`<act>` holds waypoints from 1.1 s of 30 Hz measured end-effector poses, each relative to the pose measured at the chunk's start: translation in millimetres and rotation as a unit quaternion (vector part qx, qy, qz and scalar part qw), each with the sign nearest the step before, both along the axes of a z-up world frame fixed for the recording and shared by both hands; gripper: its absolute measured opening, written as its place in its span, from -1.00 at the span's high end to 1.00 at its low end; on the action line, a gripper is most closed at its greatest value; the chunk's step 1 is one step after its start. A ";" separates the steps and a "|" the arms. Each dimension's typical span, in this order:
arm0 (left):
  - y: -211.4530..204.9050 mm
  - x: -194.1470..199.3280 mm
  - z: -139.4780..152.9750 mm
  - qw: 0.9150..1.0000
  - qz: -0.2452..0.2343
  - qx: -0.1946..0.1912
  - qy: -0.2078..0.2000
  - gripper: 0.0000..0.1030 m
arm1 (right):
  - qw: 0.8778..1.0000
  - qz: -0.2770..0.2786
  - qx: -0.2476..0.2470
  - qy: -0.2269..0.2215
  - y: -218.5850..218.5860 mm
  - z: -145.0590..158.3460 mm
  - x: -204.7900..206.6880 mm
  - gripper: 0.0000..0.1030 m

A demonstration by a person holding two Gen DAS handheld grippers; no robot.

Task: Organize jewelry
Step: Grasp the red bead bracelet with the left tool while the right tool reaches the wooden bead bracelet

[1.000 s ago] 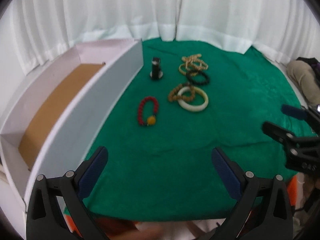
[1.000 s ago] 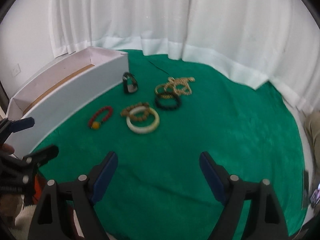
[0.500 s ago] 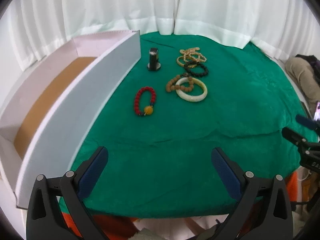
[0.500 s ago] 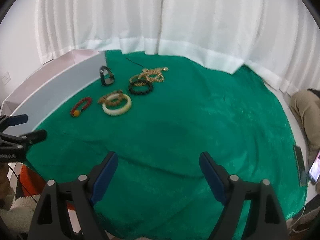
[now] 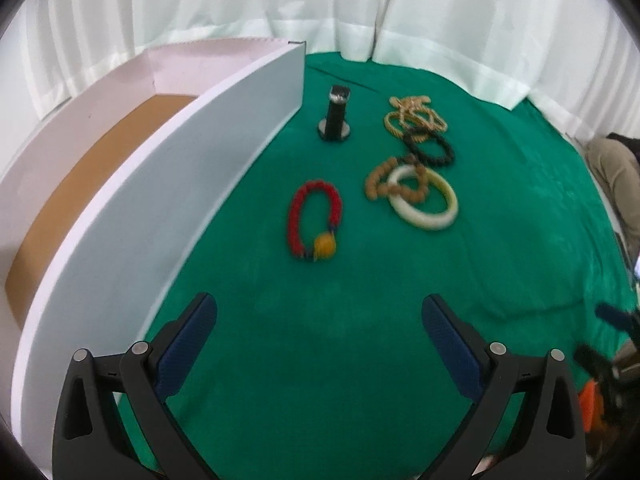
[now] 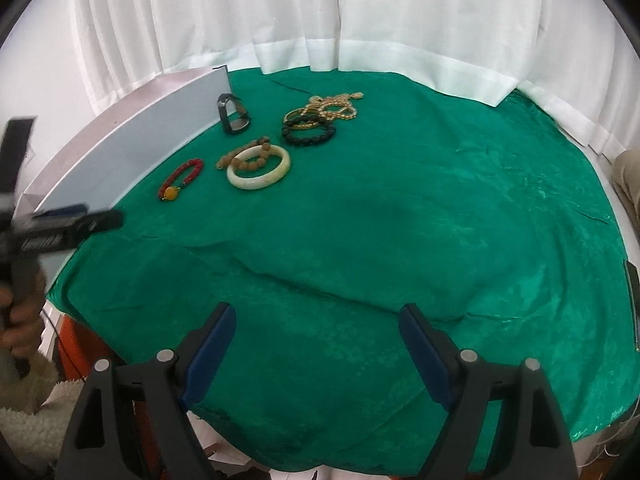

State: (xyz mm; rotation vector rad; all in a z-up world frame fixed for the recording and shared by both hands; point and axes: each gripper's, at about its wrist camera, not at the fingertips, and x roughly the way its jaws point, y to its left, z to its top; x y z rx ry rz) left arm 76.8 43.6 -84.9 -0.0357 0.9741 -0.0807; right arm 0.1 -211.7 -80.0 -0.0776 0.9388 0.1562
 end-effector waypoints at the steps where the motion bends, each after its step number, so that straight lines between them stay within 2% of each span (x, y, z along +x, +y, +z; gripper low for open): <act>1: -1.4 7.3 -2.4 1.000 0.000 0.005 -0.002 -0.95 | 1.000 0.000 0.002 0.001 -0.2 -0.1 0.2 -0.65; 2: -3.5 15.9 -5.9 1.000 -0.005 0.008 -0.005 -0.89 | 1.000 0.000 0.003 0.002 -0.3 -0.1 0.0 -0.65; 5: -8.5 34.8 -18.9 0.999 -0.023 0.026 0.002 -0.52 | 1.000 -0.002 0.004 0.005 -2.2 -0.9 -0.5 -0.65; 7: -10.6 43.1 -25.8 0.999 -0.039 0.036 0.004 -0.44 | 1.000 -0.005 0.005 0.006 -4.7 -1.5 -0.7 -0.65; 11: -14.6 50.4 -33.3 0.996 -0.077 0.050 0.002 -0.11 | 1.000 -0.014 0.010 0.010 -10.6 -3.9 1.5 -0.65; 14: -16.9 52.3 -37.5 0.993 -0.102 0.052 0.007 0.06 | 1.000 -0.016 0.013 0.013 -12.0 -5.5 3.6 -0.65; 17: -16.1 54.8 -42.0 0.992 -0.108 0.058 0.014 0.09 | 1.000 -0.014 0.014 0.014 -11.0 -5.5 4.3 -0.65; 19: -12.4 55.5 -43.7 0.993 -0.111 0.041 0.028 0.24 | 1.000 -0.013 0.014 0.013 -10.6 -5.1 4.0 -0.65; 20: -11.3 54.6 -42.8 0.993 -0.112 0.033 0.029 0.28 | 1.000 -0.013 0.014 0.013 -10.4 -4.9 4.1 -0.65; 25: -9.6 46.1 -31.1 0.992 -0.123 0.040 0.009 0.24 | 1.000 -0.015 0.013 0.017 -10.7 -6.5 6.5 -0.65; 28: -11.3 43.6 -22.5 0.990 -0.130 0.061 -0.007 0.21 | 1.000 -0.013 0.013 0.021 -9.2 -7.5 8.5 -0.65; 30: -11.0 41.5 -16.9 0.989 -0.140 0.052 -0.015 0.18 | 1.000 -0.012 0.014 0.021 -7.5 -7.8 8.6 -0.65; 33: -17.1 43.1 -19.5 0.986 -0.157 0.053 -0.007 0.18 | 0.999 -0.011 0.017 0.025 -6.6 -9.5 9.1 -0.65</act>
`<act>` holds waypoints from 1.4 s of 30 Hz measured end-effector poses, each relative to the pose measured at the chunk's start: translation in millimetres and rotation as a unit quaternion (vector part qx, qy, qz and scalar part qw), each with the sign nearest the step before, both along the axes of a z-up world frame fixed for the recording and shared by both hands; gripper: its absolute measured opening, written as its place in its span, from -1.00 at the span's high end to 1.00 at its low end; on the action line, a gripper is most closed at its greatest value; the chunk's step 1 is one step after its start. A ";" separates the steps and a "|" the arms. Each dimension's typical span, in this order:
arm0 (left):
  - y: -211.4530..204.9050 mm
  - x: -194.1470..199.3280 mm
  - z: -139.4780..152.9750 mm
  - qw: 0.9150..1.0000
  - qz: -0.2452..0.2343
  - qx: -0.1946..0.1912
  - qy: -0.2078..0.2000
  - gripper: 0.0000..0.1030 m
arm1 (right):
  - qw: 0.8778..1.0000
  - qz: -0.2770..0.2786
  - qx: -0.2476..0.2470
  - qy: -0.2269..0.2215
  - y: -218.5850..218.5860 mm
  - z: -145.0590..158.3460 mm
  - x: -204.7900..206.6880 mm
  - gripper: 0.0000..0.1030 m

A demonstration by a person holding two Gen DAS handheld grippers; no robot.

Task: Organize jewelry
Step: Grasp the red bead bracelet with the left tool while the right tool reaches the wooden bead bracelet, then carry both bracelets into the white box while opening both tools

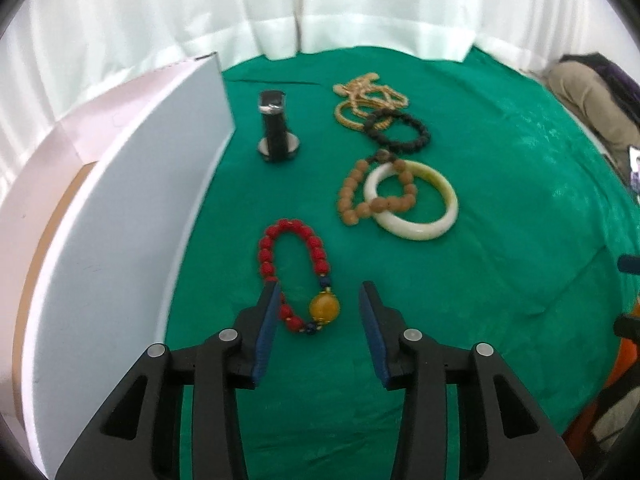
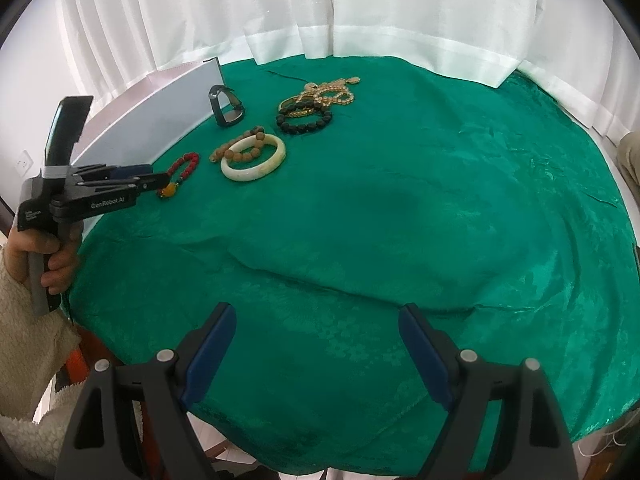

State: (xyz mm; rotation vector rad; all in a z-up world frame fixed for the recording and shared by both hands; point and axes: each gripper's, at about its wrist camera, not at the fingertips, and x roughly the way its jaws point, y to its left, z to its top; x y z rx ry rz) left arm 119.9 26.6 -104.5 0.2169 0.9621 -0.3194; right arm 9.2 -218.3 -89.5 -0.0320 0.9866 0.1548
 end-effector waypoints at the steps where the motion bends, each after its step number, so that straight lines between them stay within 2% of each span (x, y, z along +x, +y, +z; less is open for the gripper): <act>1: -1.3 1.3 -2.4 1.000 -0.003 0.004 0.002 0.19 | 1.000 0.000 0.001 0.001 0.2 -0.4 -0.4 -0.65; 4: -2.0 5.5 -11.8 1.000 -0.005 0.003 0.020 0.25 | 1.000 0.000 0.001 -0.002 0.1 0.9 -1.9 -0.65; 6: -3.5 6.8 -15.4 1.000 -0.011 -0.005 0.027 0.40 | 1.000 -0.001 0.000 -0.003 -0.6 1.9 -2.6 -0.65; 9: -8.0 8.4 -20.4 0.999 -0.019 -0.002 0.036 0.45 | 1.000 -0.005 -0.001 -0.003 -1.8 1.8 -0.8 -0.65; 14: 0.4 14.6 -20.9 0.998 -0.004 -0.032 0.057 0.52 | 1.000 -0.001 0.004 -0.002 -1.0 4.0 1.6 -0.65; 17: -1.2 13.3 -20.6 0.998 -0.003 -0.027 0.058 0.51 | 0.999 0.015 0.029 0.004 0.0 9.1 11.2 -0.65; 19: -2.9 11.9 -20.4 0.998 0.000 -0.022 0.056 0.52 | 0.998 0.023 0.064 0.006 -1.1 15.6 23.9 -0.65; 21: -2.7 14.5 -20.5 0.998 0.012 -0.021 0.060 0.70 | 0.995 0.031 0.098 0.013 -1.3 21.1 44.3 -0.65; 23: 0.9 16.3 -20.4 0.997 0.023 -0.036 0.069 0.70 | 0.992 0.033 0.120 0.019 -1.4 22.8 67.4 -0.65; 28: 15.0 14.4 -19.8 0.991 0.053 -0.082 0.089 0.71 | 0.990 0.032 0.135 0.038 7.6 16.6 145.6 -0.65; 29: 16.9 14.6 -20.4 0.990 0.057 -0.090 0.093 0.71 | 0.988 0.038 0.143 0.050 11.0 12.1 162.1 -0.47; 30: 19.9 14.9 -20.8 0.988 0.063 -0.100 0.098 0.71 | 0.985 0.042 0.153 0.067 15.8 6.1 184.2 -0.15; 33: 28.8 15.1 -20.7 0.983 0.079 -0.127 0.110 0.71 | 0.978 0.070 0.166 0.101 32.1 -4.7 225.2 0.07; 36: 35.5 14.9 -19.2 0.977 0.088 -0.153 0.117 0.71 | 0.978 0.106 0.131 0.122 59.9 -11.1 253.6 0.07; 41: 38.9 14.5 -16.6 0.973 0.093 -0.175 0.120 0.71 | 0.976 0.136 0.064 0.157 91.9 -28.6 274.2 0.07; 42: 39.6 14.7 -15.7 0.972 0.094 -0.180 0.121 0.71 | 0.974 0.145 0.058 0.162 96.8 -31.5 275.2 0.19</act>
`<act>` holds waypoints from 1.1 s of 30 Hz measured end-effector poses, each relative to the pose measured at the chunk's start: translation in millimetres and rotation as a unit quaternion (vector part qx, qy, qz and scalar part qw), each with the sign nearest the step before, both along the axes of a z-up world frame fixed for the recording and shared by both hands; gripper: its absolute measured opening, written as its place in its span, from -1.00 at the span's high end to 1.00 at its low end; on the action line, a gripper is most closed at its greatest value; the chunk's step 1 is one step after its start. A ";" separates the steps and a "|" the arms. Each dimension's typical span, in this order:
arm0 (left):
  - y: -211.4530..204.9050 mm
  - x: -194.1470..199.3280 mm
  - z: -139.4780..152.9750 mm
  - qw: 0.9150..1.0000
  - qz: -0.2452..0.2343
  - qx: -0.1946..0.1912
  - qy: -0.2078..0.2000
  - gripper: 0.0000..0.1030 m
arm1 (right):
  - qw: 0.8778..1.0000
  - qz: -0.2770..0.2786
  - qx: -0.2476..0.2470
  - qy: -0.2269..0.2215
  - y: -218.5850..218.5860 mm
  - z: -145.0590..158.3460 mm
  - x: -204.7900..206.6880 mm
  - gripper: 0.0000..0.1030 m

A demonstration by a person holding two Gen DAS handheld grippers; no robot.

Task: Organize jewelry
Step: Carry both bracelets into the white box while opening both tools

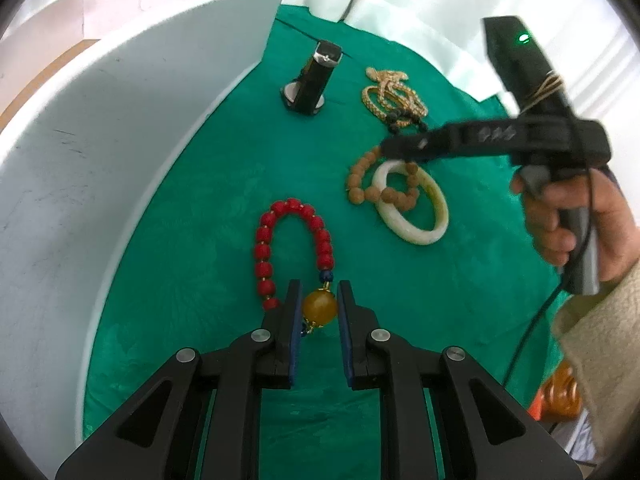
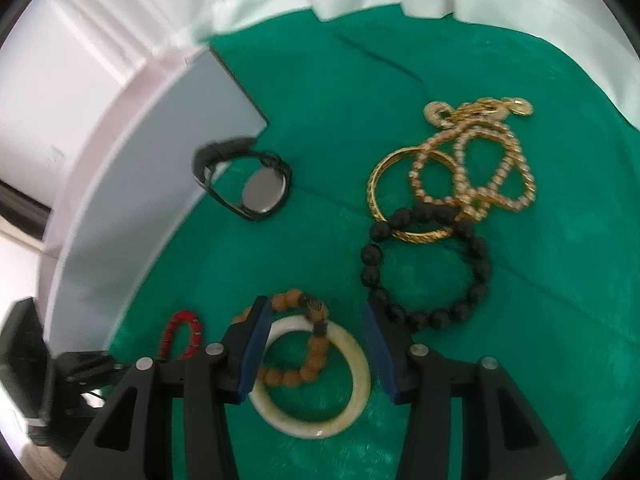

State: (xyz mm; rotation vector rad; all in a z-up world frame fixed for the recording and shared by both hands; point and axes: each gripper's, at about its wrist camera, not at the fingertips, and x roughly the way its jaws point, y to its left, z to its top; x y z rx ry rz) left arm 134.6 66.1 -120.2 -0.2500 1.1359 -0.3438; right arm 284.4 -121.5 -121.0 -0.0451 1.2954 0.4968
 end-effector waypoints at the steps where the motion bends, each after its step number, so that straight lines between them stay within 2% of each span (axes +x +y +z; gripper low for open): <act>1: 1.3 -0.2 1.5 1.000 0.002 -0.006 0.000 0.71 | 1.000 0.012 -0.007 0.005 5.7 -4.4 0.8 0.33; 3: 5.1 -0.4 6.9 1.000 0.008 -0.016 -0.002 0.71 | 1.000 0.019 -0.012 -0.008 11.6 -3.4 -2.2 0.73; 7: 12.3 -5.2 27.3 0.999 0.018 -0.034 -0.020 0.71 | 0.999 0.003 0.019 -0.028 6.9 16.1 -16.0 0.73; 12: 19.9 -23.2 61.5 0.996 0.037 -0.071 -0.047 0.71 | 0.995 -0.001 0.063 -0.076 -4.9 67.6 -58.2 0.73; 18: 24.7 -50.3 93.2 0.992 0.057 -0.095 -0.063 0.71 | 0.988 0.008 0.079 -0.130 -7.3 111.6 -115.2 0.73; 21: 26.7 -65.0 104.7 0.992 0.073 -0.082 -0.068 0.71 | 0.987 0.012 0.076 -0.140 -18.9 122.2 -131.0 0.73; 24: 29.8 -74.5 113.3 0.991 0.090 -0.062 -0.071 0.71 | 0.987 0.024 0.052 -0.153 -18.8 123.2 -140.6 0.73; 27: 38.3 -81.8 119.4 0.991 0.102 -0.060 -0.069 0.71 | 0.985 0.036 0.036 -0.167 -16.3 128.7 -154.0 0.73; 33: 63.1 -93.4 138.9 0.986 0.125 -0.064 -0.085 0.71 | 0.980 0.057 0.047 -0.187 6.5 146.5 -162.5 0.73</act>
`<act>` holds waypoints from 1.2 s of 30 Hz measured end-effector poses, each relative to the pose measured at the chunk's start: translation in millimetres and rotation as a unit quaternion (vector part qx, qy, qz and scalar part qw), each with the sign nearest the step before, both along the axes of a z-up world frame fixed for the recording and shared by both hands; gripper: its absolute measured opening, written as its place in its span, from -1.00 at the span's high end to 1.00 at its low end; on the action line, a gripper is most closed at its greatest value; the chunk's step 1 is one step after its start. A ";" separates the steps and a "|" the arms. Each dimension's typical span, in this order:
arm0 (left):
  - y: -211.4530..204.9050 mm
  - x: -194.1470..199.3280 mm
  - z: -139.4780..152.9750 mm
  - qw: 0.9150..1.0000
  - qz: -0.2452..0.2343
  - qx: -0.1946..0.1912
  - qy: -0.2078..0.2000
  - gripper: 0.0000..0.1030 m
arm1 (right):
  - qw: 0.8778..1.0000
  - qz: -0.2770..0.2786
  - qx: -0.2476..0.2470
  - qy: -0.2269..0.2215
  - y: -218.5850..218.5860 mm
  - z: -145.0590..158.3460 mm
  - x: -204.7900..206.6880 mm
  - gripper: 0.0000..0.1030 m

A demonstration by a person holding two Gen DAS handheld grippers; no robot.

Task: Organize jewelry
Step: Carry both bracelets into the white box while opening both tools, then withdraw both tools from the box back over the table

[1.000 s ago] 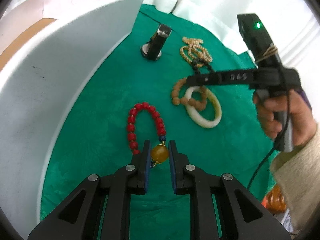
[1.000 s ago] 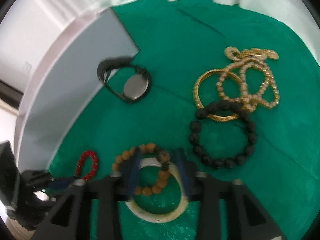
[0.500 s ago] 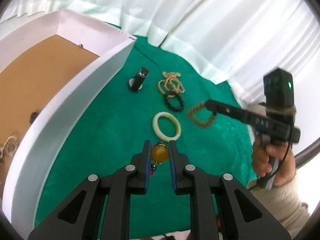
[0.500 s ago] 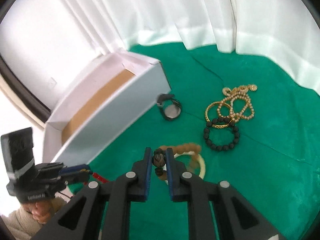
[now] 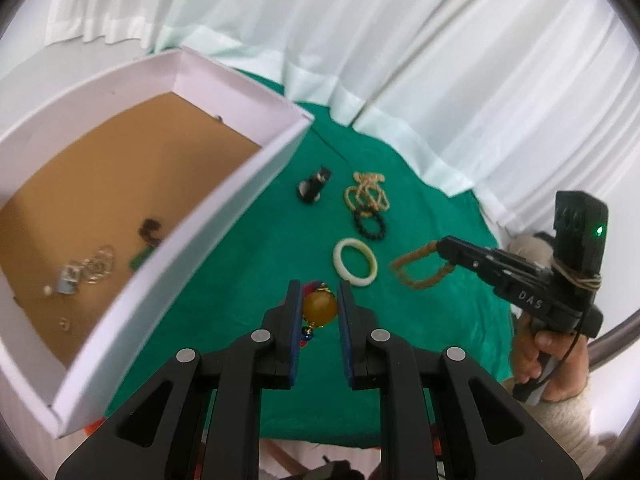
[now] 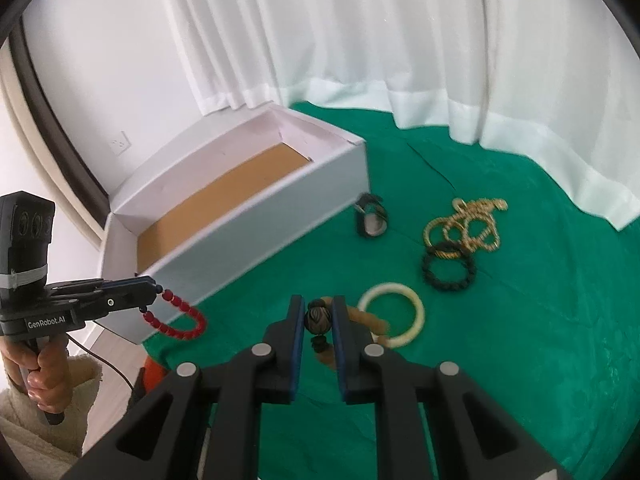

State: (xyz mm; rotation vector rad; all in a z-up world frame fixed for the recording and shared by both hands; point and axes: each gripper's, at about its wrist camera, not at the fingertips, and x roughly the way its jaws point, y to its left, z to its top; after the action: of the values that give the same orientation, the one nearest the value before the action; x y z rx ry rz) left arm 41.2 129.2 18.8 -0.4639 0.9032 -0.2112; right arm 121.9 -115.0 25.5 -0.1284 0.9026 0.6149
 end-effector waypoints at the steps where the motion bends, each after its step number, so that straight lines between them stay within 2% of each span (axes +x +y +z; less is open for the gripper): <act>1: 6.2 -2.8 6.2 1.000 0.005 0.002 -0.005 0.71 | 1.000 0.005 0.002 -0.003 5.8 4.0 -1.8 0.73; 7: 45.8 -10.1 37.6 0.998 0.049 0.027 -0.034 0.71 | 0.998 0.054 0.000 -0.021 56.1 21.0 -5.3 0.73; 14: 96.2 3.9 44.6 0.990 0.111 0.073 -0.043 0.71 | 0.992 0.114 -0.007 -0.043 140.2 33.5 13.1 0.73; 19: 138.0 24.8 25.8 0.982 0.160 0.099 -0.023 0.71 | 0.989 0.145 -0.003 -0.022 195.1 19.9 38.0 0.73; 24: 163.5 49.3 -3.7 0.976 0.183 0.115 0.011 0.71 | 0.984 0.176 0.001 0.021 242.2 -15.9 64.6 0.73; 27: 168.4 63.4 -24.6 0.974 0.186 0.126 0.033 0.71 | 0.983 0.176 0.003 0.052 256.6 -40.9 87.4 0.73; 30: 162.1 80.6 -47.2 0.972 0.178 0.140 0.063 0.68 | 0.988 0.145 -0.009 0.046 256.5 -56.5 110.1 0.70; 31: 158.8 86.8 -55.5 0.971 0.174 0.147 0.075 0.65 | 0.992 0.123 -0.023 0.026 252.2 -57.7 116.8 0.67; 32: 156.8 89.3 -59.1 0.970 0.170 0.151 0.081 0.47 | 0.994 0.102 -0.040 0.000 247.8 -57.6 120.7 0.42; 33: 153.2 92.2 -63.1 0.970 0.166 0.154 0.086 0.16 | 0.995 0.085 -0.051 -0.022 243.1 -55.8 122.2 0.17; 35: 147.3 91.5 -62.1 0.971 0.165 0.155 0.079 -0.08 | 0.995 0.052 -0.059 -0.061 229.4 -46.8 123.3 0.14; 36: 143.6 89.4 -59.0 0.971 0.163 0.157 0.072 -0.09 | 0.995 0.040 -0.055 -0.071 221.6 -40.2 122.5 0.14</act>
State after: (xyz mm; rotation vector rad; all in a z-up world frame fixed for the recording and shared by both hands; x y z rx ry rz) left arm 130.6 272.8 -40.3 -0.3276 0.9666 0.2668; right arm 244.3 106.7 -14.7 -0.3053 0.7963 0.6223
